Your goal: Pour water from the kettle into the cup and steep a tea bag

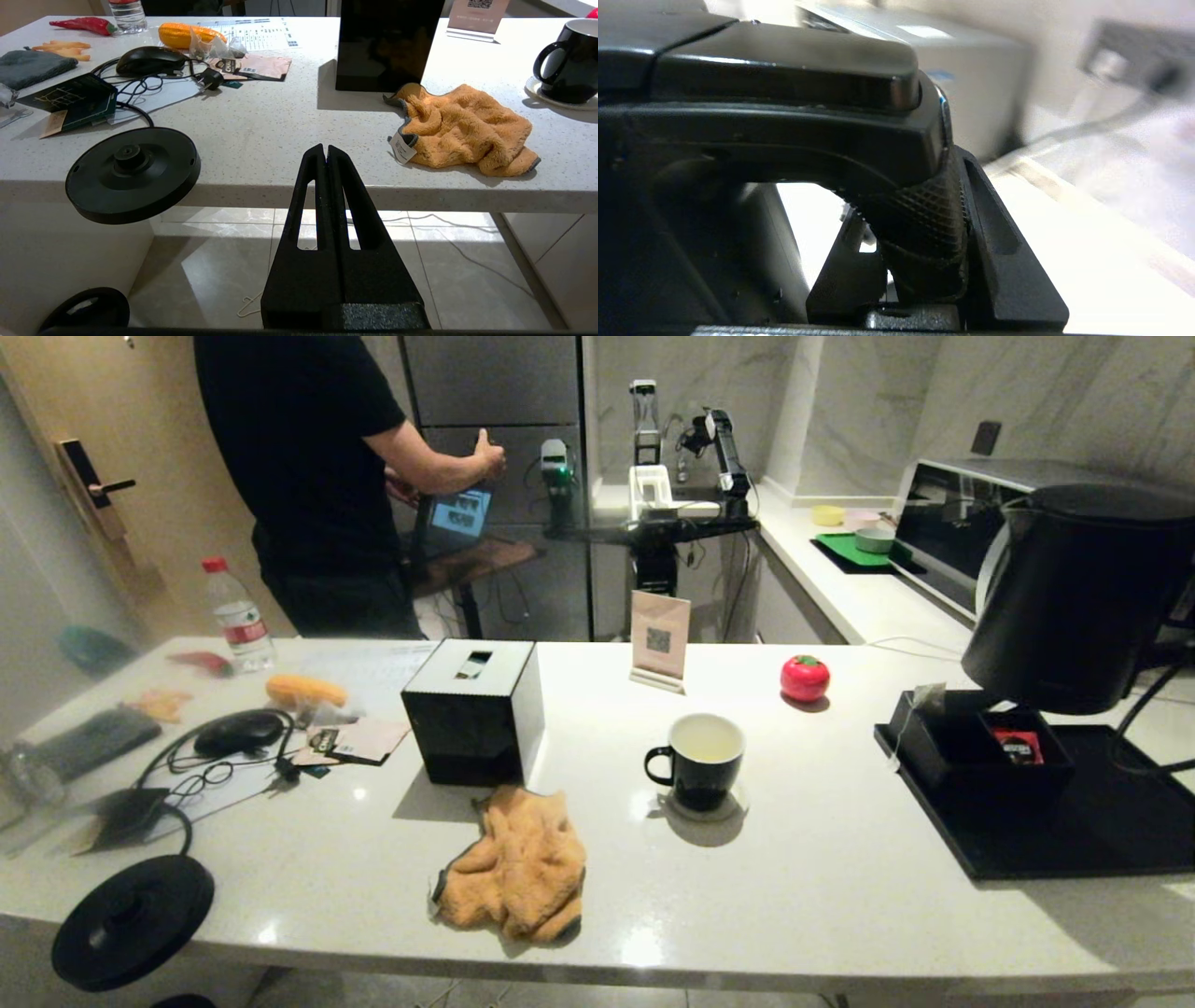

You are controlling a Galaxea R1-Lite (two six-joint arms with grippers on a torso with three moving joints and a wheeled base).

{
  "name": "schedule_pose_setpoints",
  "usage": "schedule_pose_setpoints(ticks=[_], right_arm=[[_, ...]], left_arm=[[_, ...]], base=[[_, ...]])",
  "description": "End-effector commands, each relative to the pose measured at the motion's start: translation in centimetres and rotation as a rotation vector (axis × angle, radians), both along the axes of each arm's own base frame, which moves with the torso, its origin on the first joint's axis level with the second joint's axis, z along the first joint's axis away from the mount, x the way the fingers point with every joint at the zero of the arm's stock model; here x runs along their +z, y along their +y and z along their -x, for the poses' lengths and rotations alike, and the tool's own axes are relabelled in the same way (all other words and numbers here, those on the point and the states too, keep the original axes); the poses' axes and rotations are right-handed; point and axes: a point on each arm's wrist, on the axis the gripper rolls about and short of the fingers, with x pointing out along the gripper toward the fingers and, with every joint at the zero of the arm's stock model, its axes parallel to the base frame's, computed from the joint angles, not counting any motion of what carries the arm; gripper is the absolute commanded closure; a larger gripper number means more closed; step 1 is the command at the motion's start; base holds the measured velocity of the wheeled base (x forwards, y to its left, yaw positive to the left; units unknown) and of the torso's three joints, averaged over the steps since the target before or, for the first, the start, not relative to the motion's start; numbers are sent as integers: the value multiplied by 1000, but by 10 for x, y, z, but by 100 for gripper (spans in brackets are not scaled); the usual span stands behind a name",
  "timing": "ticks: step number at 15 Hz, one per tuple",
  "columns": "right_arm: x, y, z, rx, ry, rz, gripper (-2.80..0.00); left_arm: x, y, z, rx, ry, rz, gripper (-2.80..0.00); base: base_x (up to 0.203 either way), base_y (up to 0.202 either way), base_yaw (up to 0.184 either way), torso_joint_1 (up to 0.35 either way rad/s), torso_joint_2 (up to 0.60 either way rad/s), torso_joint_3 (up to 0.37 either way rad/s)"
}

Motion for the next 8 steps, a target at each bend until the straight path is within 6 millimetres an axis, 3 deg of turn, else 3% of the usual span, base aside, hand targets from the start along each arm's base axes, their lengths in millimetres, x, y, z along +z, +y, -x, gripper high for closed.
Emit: schedule_pose_setpoints(ticks=[1,8], right_arm=[[-1,-26,11,-89,-2,-18,0],[-19,-78,27,-256,20,-62,0]], left_arm=[[0,0,0,0,1,0,0],[0,0,0,0,1,0,0]], base=[[0,0,0,0,0,0],[0,0,0,0,0,0]])
